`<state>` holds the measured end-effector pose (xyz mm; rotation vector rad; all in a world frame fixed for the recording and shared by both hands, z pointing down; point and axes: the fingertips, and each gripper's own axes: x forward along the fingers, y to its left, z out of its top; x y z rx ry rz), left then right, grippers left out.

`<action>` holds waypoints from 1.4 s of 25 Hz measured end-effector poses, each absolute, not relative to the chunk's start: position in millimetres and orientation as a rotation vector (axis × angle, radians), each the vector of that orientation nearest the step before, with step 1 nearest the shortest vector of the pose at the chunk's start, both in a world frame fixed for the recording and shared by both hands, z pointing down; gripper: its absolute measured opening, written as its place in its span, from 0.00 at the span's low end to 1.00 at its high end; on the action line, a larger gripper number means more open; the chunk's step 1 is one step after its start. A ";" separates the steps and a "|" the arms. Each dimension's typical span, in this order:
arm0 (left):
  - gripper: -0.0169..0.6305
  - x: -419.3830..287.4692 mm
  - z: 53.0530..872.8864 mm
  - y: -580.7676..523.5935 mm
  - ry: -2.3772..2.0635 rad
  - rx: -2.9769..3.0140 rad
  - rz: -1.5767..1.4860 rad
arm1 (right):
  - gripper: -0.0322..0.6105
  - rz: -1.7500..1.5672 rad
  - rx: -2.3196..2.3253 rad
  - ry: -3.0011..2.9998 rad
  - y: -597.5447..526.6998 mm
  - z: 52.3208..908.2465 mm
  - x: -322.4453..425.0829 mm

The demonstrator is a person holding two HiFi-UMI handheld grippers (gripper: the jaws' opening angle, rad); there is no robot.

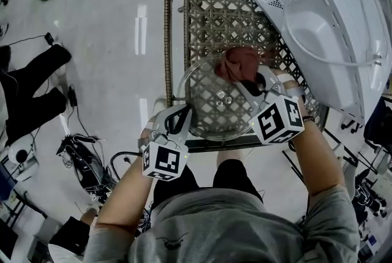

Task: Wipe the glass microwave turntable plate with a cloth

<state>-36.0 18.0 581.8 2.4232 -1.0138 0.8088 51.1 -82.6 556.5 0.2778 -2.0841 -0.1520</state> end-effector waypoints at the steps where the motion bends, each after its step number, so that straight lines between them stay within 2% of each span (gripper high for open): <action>1: 0.03 -36.3 581.8 18.0 -1.015 2.423 0.809 | 0.15 -0.145 0.239 -2.130 -73.2 553.6 33.6; 7: 0.03 -36.3 582.5 17.8 -1.010 2.419 0.801 | 0.15 -0.202 -0.021 -2.270 -20.5 556.2 -65.5; 14: 0.03 -38.2 582.7 17.8 -1.010 2.412 0.804 | 0.15 -0.209 -0.093 -2.240 -14.1 576.0 -82.8; 35: 0.03 -38.0 582.6 16.2 -1.014 2.373 0.802 | 0.15 -0.116 0.153 -1.972 -54.3 569.6 122.4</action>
